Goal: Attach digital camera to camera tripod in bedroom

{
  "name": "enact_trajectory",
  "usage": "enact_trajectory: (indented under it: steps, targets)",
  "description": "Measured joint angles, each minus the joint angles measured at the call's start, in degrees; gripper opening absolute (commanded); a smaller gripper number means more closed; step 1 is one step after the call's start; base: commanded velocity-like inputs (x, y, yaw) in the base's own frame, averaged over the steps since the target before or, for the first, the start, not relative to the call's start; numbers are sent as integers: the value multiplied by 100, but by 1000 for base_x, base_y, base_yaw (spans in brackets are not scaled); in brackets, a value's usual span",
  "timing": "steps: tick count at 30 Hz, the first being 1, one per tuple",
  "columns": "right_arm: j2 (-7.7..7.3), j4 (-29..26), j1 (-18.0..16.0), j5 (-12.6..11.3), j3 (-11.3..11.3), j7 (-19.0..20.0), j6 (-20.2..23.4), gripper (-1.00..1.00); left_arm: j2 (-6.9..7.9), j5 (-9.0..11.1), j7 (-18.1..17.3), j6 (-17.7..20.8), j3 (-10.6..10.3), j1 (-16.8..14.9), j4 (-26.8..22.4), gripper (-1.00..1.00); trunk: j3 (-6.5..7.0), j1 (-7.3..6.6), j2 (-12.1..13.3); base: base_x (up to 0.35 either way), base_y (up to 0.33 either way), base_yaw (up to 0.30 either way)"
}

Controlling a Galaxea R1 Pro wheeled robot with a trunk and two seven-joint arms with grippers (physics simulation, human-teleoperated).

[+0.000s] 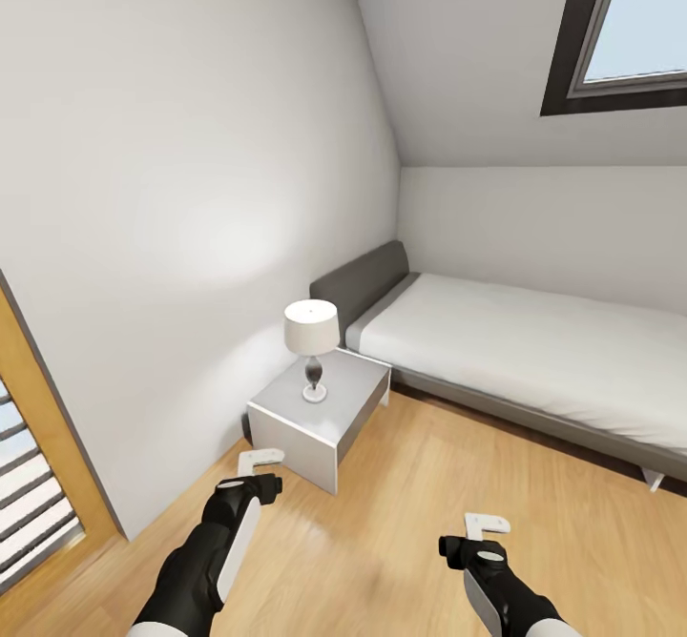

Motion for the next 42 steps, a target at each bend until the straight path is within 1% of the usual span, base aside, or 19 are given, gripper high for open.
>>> enact_trajectory:
  steps: [4, 25, 42]
  targets:
    - [0, 2, -2, 3, 0, -3, 17, 100, 7, 1, -5, 39, 24, 0, -6, 100, -72, 88, -160, 0, 0, 0]
    - [1, 2, 0, 1, 0, -4, 21, 100, 7, -7, 5, 45, 11, 0, 13, 100, -449, 549, -1003, 0, 0, 0]
    - [1, 33, 0, -12, 0, 0, 16, 100, 4, -14, 88, 50, -2, 0, -19, 100, -754, 923, -1685, 0, 0, 0]
